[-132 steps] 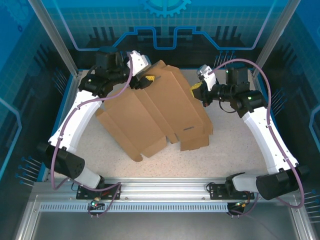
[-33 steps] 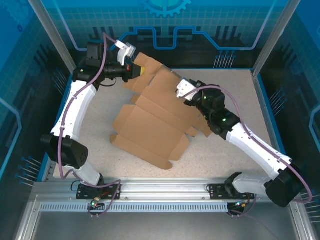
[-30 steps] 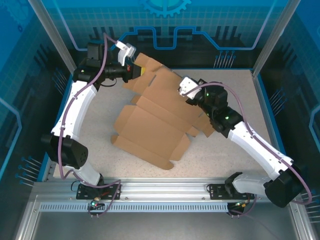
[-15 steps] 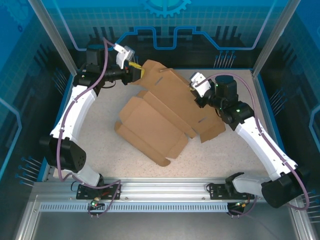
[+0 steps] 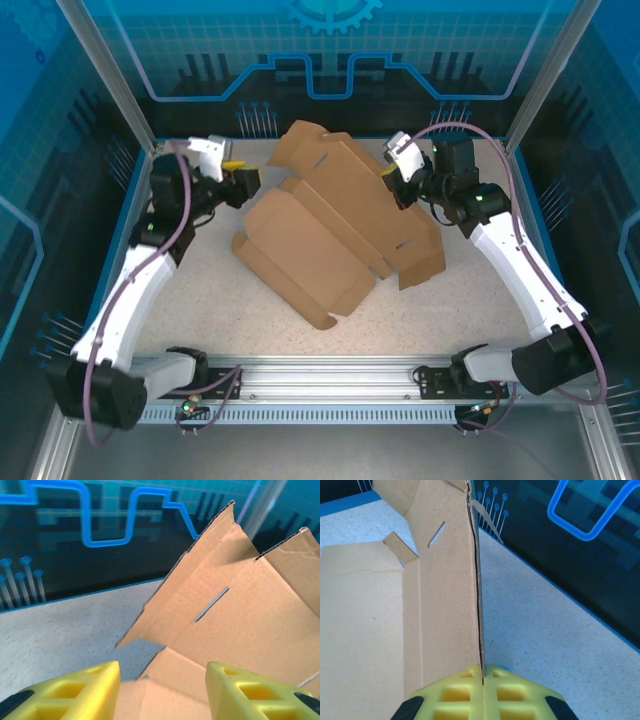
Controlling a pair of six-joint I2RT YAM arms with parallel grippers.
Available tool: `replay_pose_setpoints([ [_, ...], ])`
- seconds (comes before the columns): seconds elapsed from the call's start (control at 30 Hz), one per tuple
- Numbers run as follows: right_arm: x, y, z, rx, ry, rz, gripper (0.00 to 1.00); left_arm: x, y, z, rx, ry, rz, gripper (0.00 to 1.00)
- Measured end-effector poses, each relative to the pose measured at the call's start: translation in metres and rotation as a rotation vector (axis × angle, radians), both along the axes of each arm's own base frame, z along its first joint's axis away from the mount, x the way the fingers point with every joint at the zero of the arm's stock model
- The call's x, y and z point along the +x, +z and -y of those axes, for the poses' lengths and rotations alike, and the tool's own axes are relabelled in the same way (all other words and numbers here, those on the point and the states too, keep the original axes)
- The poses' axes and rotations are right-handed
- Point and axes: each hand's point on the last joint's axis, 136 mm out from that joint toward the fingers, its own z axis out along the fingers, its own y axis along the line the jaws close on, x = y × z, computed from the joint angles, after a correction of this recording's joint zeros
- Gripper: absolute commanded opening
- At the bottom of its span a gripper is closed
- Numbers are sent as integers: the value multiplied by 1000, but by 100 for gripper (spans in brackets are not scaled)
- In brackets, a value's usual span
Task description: Fold the paper box
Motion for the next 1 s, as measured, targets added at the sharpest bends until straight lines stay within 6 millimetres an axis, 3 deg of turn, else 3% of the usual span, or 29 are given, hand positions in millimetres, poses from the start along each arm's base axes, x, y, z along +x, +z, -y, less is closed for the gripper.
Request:
replay_pose_setpoints([
  [0.1, -2, -2, -5, 54, 4, -70, 0, -18, -3, -7, -65, 54, 10, 48],
  [0.2, -4, -7, -13, 107, 15, -144, 0, -25, -23, 7, -115, 30, -25, 48],
  [0.43, 5, -36, -25, 153, -2, -308, 0, -28, -129, 96, -69, -176, -257, 45],
  [0.57, 13, -57, -27, 150, -29, -386, 0, -24, -185, 128, -17, -236, -365, 40],
  [0.77, 26, -84, -30, 140, -67, -476, 0, -13, -248, 141, 29, -240, -479, 31],
  [1.0, 38, -114, -32, 119, -108, -558, 0, -6, -278, 145, 38, -234, -520, 25],
])
